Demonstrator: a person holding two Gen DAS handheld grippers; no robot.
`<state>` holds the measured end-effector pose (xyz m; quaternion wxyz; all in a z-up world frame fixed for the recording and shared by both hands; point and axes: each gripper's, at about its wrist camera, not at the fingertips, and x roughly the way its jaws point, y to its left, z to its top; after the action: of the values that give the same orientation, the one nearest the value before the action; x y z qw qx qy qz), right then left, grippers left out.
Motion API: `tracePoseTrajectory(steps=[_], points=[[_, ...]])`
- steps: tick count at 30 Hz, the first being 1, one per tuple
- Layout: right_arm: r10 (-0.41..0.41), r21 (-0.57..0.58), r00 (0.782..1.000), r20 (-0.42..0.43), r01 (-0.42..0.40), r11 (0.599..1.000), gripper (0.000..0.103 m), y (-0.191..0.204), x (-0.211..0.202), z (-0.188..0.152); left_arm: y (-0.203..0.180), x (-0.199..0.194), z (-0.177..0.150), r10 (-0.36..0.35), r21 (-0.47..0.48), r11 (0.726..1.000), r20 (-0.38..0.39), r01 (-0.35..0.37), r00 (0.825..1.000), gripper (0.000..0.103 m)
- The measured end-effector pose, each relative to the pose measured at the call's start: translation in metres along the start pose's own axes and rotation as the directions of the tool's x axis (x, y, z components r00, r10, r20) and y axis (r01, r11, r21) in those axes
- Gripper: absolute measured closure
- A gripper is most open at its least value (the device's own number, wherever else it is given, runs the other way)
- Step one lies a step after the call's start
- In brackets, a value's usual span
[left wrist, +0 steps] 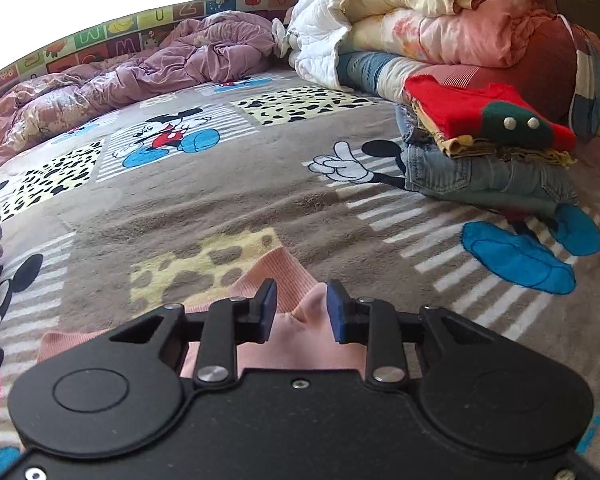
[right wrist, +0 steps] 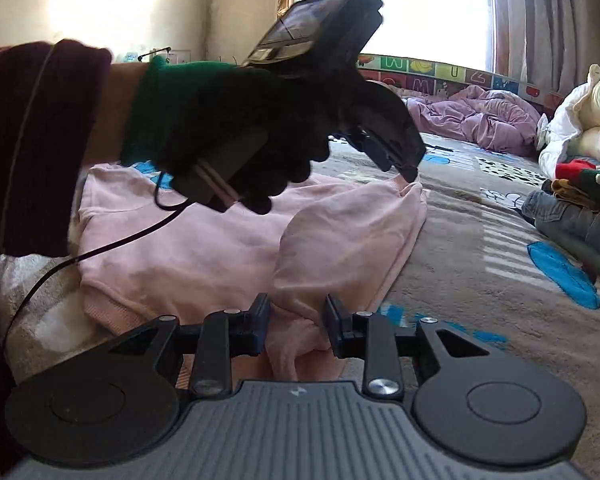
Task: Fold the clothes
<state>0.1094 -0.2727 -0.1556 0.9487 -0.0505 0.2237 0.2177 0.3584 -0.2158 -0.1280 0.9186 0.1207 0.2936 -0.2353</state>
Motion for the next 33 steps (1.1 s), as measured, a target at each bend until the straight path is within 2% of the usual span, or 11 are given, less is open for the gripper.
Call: tracePoseTrajectory(steps=[4,12,15,16,17,18,20,23,26,30,33], points=[[0.014,0.000,1.000,-0.019,-0.014,1.000,0.068,-0.001,0.002,-0.004,0.005,0.032,0.001,-0.006,0.005,1.000,-0.068,0.006,0.998,0.077],[0.026,-0.028,0.999,-0.040,-0.027,0.999,0.065,0.005,0.006,-0.007,0.006,0.043,0.003,-0.007,-0.003,1.000,-0.123,0.007,0.992,0.077],[0.006,-0.073,0.999,-0.045,-0.010,0.997,0.065,0.011,0.008,-0.007,0.021,0.033,0.011,-0.053,-0.121,0.992,-0.148,0.035,0.988,0.076],[0.001,-0.084,0.999,-0.044,-0.005,0.996,0.065,0.014,0.008,-0.007,0.026,0.029,0.013,-0.069,-0.161,0.986,-0.155,0.043,0.985,0.068],[-0.002,-0.091,0.999,-0.043,-0.002,0.996,0.065,0.015,0.008,-0.007,0.031,0.016,0.011,-0.076,-0.201,0.978,-0.134,0.048,0.988,0.039],[-0.005,-0.098,0.999,-0.038,0.001,0.995,0.065,0.016,0.007,-0.007,0.035,0.002,0.008,-0.082,-0.241,0.969,-0.111,0.053,0.990,0.028],[-0.009,-0.107,1.000,-0.021,0.007,0.994,0.063,0.019,0.003,-0.009,0.042,-0.030,-0.004,-0.093,-0.304,0.950,-0.067,0.069,0.993,0.023],[-0.004,-0.110,1.000,0.008,0.005,0.994,0.060,0.022,-0.006,-0.010,0.059,-0.082,-0.035,-0.130,-0.459,0.882,-0.033,0.101,0.991,0.020],[0.005,-0.073,0.999,0.050,-0.001,0.997,0.061,0.022,-0.019,-0.008,0.071,-0.136,-0.071,-0.143,-0.547,0.826,0.025,0.133,0.989,0.010],[0.006,0.019,0.995,0.096,-0.008,1.000,0.059,0.021,-0.047,-0.003,0.085,-0.203,-0.116,-0.132,-0.641,0.747,0.117,0.176,0.984,0.007],[-0.027,0.041,0.994,0.109,0.023,0.999,0.057,0.021,-0.062,-0.001,0.099,-0.233,-0.149,-0.139,-0.718,0.657,0.183,0.229,0.973,0.006]])
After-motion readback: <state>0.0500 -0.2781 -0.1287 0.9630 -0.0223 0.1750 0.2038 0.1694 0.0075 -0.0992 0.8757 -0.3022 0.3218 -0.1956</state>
